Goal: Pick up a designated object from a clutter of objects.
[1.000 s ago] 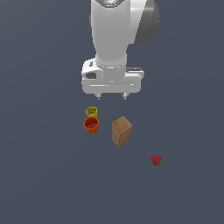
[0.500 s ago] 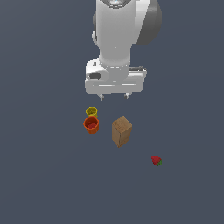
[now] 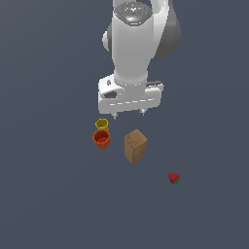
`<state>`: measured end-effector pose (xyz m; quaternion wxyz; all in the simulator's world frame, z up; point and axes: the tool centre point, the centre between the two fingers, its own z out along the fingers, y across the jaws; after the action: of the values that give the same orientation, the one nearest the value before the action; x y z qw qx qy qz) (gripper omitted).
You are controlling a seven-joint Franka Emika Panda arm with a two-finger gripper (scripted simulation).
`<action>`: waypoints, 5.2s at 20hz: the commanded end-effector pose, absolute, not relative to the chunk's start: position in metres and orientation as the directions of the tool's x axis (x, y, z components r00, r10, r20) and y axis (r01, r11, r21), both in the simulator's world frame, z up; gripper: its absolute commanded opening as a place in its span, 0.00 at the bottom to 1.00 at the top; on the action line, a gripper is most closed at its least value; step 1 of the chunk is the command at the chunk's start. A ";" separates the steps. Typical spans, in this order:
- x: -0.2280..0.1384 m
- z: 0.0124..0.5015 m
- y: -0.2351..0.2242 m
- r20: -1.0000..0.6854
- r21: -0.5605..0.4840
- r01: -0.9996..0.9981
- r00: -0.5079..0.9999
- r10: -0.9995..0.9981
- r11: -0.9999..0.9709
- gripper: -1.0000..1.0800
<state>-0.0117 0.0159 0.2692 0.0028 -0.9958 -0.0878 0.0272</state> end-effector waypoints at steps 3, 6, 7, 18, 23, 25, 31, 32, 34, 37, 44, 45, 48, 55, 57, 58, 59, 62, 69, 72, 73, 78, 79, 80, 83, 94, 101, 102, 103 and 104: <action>-0.002 0.252 0.022 -0.041 -0.010 0.277 0.960 0.277 -0.961 0.96; 0.006 0.237 0.028 -0.030 -0.009 0.359 0.933 0.359 -0.933 0.96; 0.008 0.232 0.030 -0.027 -0.008 0.385 0.923 0.385 -0.923 0.96; 0.023 0.198 0.043 -0.003 -0.001 0.560 0.828 0.560 -0.828 0.96; 0.025 0.193 0.045 0.000 0.000 0.583 0.812 0.583 -0.812 0.96; 0.024 0.193 0.045 -0.001 -0.001 0.580 0.815 0.580 -0.815 0.96; 0.024 0.182 0.045 -0.001 -0.001 0.580 0.814 0.580 -0.814 0.96; 0.024 0.178 0.045 -0.001 -0.001 0.581 0.814 0.581 -0.814 0.96; 0.023 0.167 0.045 0.000 -0.001 0.582 0.813 0.582 -0.813 0.96; 0.023 0.154 0.046 0.000 0.000 0.583 0.812 0.583 -0.812 0.96; 0.024 0.143 0.046 0.000 0.000 0.584 0.812 0.584 -0.812 0.00; 0.024 0.143 0.046 0.000 0.000 0.584 0.812 0.584 -0.812 0.00; 0.024 0.143 0.046 0.000 0.000 0.584 0.812 0.584 -0.812 0.00; 0.024 0.144 0.045 0.000 0.001 0.583 0.812 0.583 -0.812 0.00; 0.024 0.146 0.043 0.000 0.001 0.583 0.812 0.583 -0.812 0.00; 0.024 0.148 0.041 0.000 0.001 0.583 0.812 0.583 -0.812 0.00; 0.024 0.151 0.038 0.000 0.001 0.583 0.812 0.583 -0.812 0.00; 0.023 0.162 0.028 0.000 0.000 0.583 0.812 0.583 -0.812 0.00; 0.019 0.208 -0.013 0.002 -0.001 0.584 0.812 0.584 -0.812 0.00; 0.016 0.235 -0.037 0.002 -0.002 0.584 0.812 0.584 -0.812 0.00; 0.016 0.245 -0.045 0.002 -0.002 0.584 0.812 0.584 -0.812 0.00; 0.012 0.292 -0.088 0.002 -0.002 0.584 0.812 0.584 -0.812 0.00; 0.012 0.302 -0.097 0.002 -0.002 0.584 0.812 0.584 -0.812 0.00; 0.011 0.311 -0.105 0.002 -0.002 0.584 0.812 0.584 -0.812 0.00; 0.010 0.340 -0.131 0.002 -0.002 0.584 0.812 0.584 -0.812 0.00; 0.009 0.411 -0.197 0.000 0.000 0.584 0.812 0.584 -0.812 0.00; 0.010 0.428 -0.212 0.000 0.000 0.584 0.812 0.584 -0.812 0.00; 0.010 0.429 -0.212 0.000 0.000 0.584 0.812 0.584 -0.812 0.00; 0.011 0.429 -0.213 0.000 0.000 0.584 0.812 0.584 -0.812 0.00; 0.011 0.429 -0.213 0.000 0.000 0.584 0.812 0.584 -0.812 0.00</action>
<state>0.0099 -0.2121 0.4233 0.0026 -0.9519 -0.3063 0.0039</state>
